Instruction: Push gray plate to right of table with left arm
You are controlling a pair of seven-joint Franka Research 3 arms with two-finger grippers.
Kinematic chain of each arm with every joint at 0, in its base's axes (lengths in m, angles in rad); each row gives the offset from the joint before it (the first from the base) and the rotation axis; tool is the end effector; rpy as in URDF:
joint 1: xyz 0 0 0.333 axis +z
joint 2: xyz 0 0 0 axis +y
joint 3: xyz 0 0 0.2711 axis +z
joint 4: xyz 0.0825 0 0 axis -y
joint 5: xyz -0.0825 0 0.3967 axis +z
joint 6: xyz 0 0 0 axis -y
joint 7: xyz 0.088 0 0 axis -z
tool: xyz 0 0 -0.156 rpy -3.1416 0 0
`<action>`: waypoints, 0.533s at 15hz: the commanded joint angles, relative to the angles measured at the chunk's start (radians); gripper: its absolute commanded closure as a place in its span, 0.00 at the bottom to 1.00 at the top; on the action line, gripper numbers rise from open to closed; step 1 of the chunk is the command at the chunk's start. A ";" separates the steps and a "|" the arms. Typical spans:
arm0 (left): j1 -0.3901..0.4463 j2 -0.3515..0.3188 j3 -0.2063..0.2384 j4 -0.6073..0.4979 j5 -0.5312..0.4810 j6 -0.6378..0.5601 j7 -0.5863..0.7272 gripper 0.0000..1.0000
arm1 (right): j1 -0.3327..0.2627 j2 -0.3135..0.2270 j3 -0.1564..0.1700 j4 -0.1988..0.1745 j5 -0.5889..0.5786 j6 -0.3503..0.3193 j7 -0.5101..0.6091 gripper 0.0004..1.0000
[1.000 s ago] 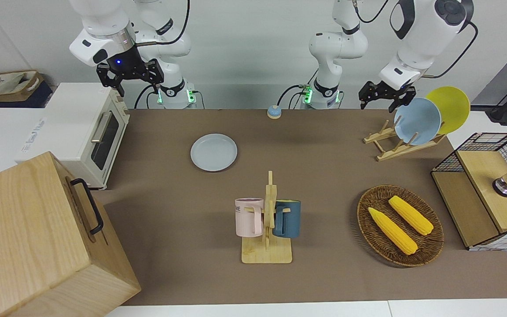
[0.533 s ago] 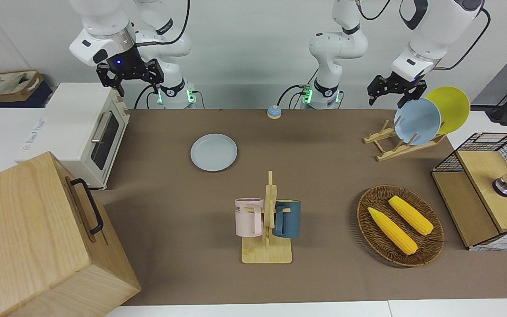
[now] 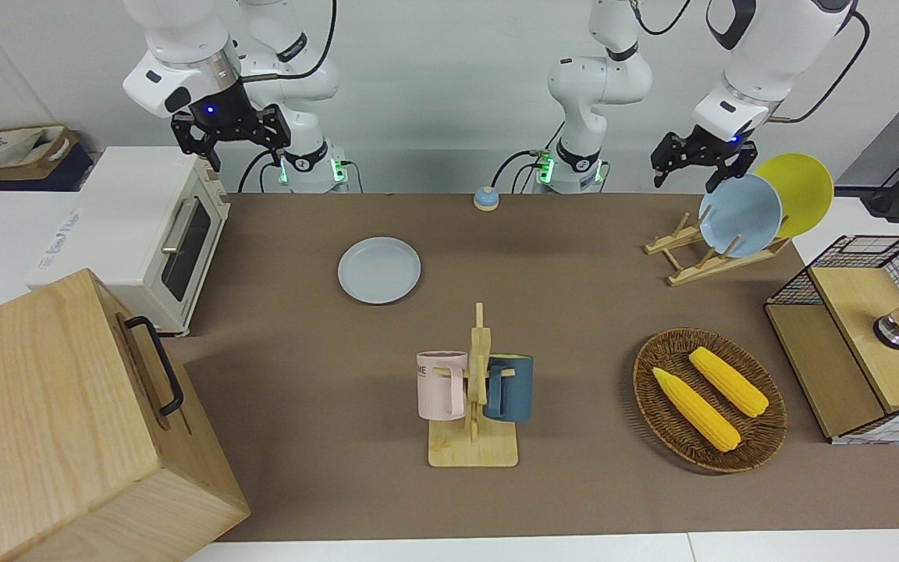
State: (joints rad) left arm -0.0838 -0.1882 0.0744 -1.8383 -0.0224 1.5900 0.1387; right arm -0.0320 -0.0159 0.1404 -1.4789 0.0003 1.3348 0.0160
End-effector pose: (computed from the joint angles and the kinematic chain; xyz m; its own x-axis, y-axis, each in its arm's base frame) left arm 0.5108 -0.0065 0.5044 0.9873 -0.1492 -0.0550 -0.1468 -0.9882 0.0443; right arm 0.5279 0.0580 0.5640 0.9876 0.0911 -0.1280 0.0924 -0.9957 0.0040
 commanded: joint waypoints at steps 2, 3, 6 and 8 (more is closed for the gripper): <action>0.009 -0.002 -0.007 0.005 0.018 0.034 -0.002 0.00 | -0.019 -0.002 0.016 0.009 0.004 -0.016 0.013 0.02; 0.010 -0.001 -0.005 0.004 0.018 0.041 -0.013 0.00 | -0.020 -0.002 0.016 0.009 0.004 -0.016 0.012 0.02; 0.010 0.003 -0.005 0.004 0.018 0.054 -0.117 0.00 | -0.019 -0.002 0.016 0.009 0.004 -0.016 0.013 0.02; 0.010 0.001 -0.004 0.004 0.018 0.054 -0.113 0.00 | -0.019 -0.002 0.016 0.009 0.004 -0.016 0.013 0.02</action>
State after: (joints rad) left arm -0.0832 -0.1869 0.0777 -1.8383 -0.0223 1.6315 0.0588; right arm -0.0320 -0.0159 0.1404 -1.4789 0.0003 1.3348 0.0161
